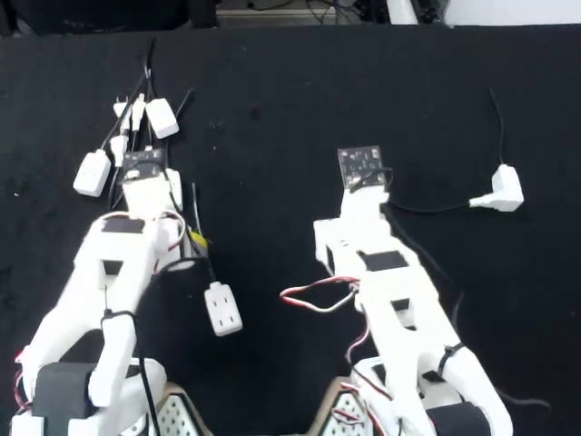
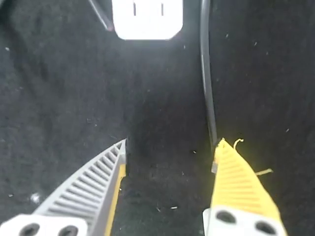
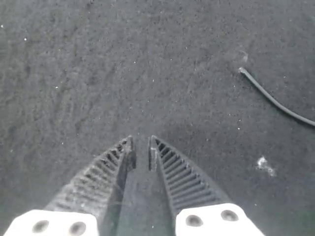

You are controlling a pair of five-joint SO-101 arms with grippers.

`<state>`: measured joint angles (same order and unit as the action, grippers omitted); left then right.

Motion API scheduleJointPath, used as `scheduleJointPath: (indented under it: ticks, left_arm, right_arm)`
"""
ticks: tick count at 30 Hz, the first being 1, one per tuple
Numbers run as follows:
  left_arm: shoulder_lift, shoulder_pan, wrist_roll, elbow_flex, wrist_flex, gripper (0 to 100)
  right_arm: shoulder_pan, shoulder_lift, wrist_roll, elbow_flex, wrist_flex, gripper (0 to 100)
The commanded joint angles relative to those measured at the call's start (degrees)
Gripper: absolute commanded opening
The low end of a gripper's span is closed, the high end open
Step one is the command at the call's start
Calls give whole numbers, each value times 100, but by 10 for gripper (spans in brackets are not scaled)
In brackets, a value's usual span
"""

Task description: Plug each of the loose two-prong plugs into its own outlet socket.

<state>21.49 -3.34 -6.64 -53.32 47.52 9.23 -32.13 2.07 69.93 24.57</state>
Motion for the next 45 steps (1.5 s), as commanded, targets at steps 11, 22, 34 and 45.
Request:
scheduleJointPath:
  ticks: [11,22,34,45]
  left_arm:
    - [-26,611,-695,119,-826,291]
    - [-695,145,-677,-22,-809,290]
    - [-1407,-418,-404,1552,1380,285]
    - [-1407,-444,668,1543,1943,285]
  right_arm:
    - [62,-189,35,-321,26,53]
    - [62,-189,35,-321,26,53]
    - [62,-189,35,-312,26,53]
    - [62,-189,35,-312,26,53]
